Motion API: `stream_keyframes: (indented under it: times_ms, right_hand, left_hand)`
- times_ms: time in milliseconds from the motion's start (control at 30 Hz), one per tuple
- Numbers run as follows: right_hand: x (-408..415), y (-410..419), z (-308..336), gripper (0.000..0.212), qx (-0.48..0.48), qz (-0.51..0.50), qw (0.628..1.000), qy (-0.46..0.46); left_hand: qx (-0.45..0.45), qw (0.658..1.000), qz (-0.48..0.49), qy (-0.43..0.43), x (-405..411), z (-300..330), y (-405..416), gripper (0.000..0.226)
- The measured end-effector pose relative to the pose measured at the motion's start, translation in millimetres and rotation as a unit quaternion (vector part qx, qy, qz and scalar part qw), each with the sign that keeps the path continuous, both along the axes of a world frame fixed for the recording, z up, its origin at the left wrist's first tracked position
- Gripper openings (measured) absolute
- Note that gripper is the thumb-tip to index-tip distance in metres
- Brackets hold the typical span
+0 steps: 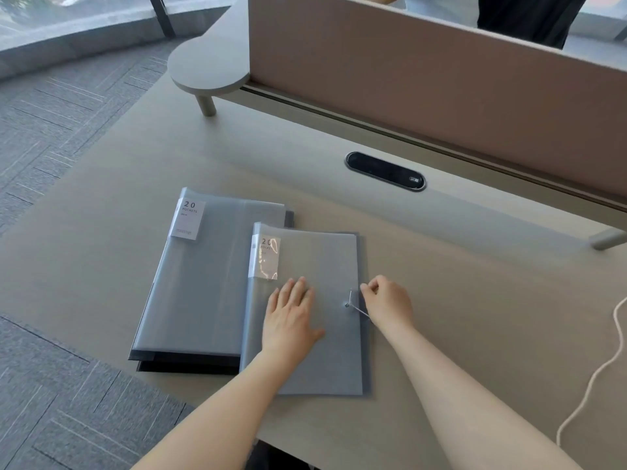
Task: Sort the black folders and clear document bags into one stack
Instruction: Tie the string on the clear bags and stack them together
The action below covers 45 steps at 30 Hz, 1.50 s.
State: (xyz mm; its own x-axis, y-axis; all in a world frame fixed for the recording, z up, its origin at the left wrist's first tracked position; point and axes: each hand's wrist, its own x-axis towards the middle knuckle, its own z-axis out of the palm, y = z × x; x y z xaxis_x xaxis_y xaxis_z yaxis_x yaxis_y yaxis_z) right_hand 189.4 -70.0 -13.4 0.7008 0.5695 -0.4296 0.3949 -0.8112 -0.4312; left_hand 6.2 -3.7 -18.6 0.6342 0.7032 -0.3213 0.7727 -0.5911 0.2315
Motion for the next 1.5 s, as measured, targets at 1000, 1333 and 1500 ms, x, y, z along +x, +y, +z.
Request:
stream_keyframes:
  times_ms: [1000, 1333, 1500]
  right_hand:
    - [-10, -33, 5, 0.026, 0.143, -0.156, 0.945, 0.250]
    - [-57, 54, 17, 0.017, 0.161, -0.110, 0.951, 0.240]
    - [-92, 86, 9, 0.012, 0.131, -0.110, 0.958, 0.229]
  left_hand:
    - [-0.216, 0.772, 0.466, -0.373, -46, 74, 28, 0.016]
    - [-0.124, 0.820, 0.446, -0.338, -95, 83, 101, 0.048]
    - [-0.114, 0.851, 0.413, -0.303, -123, 74, 141, 0.053]
